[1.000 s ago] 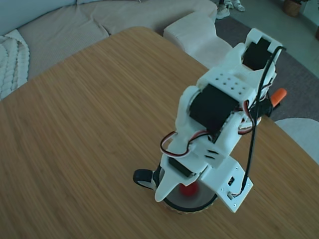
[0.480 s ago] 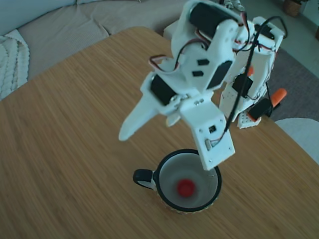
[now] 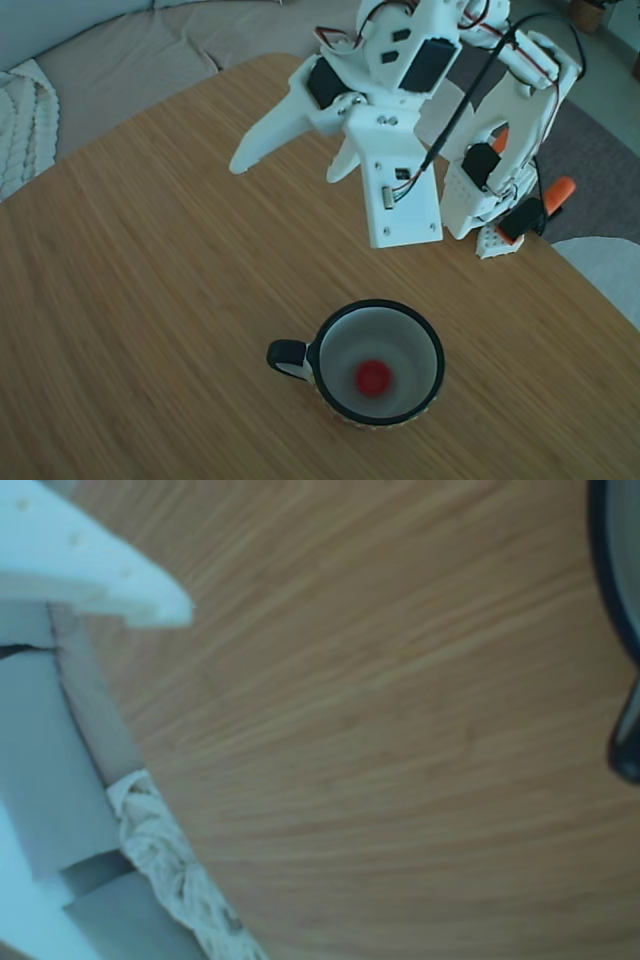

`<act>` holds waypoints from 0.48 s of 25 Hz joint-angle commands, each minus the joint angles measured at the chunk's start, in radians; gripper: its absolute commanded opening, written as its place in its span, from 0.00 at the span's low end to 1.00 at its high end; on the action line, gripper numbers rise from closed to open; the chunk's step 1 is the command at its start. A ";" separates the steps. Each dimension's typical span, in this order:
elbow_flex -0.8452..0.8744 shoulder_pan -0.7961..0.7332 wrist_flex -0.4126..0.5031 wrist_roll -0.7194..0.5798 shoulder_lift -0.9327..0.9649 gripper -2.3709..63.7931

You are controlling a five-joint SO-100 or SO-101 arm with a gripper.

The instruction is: Grasp a red cap and put it in the cup.

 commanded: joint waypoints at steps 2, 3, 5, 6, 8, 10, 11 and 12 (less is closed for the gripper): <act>0.097 -0.012 0.006 0.003 0.057 0.80; 0.124 -0.012 -0.003 0.003 0.061 0.80; 0.176 -0.029 -0.018 0.003 0.064 0.75; 0.199 -0.035 -0.032 0.005 0.067 0.69; 0.250 -0.055 -0.066 0.008 0.107 0.56; 0.305 -0.075 -0.098 0.009 0.172 0.44; 0.331 -0.084 -0.110 0.009 0.204 0.40; 0.354 -0.094 -0.120 0.011 0.232 0.36</act>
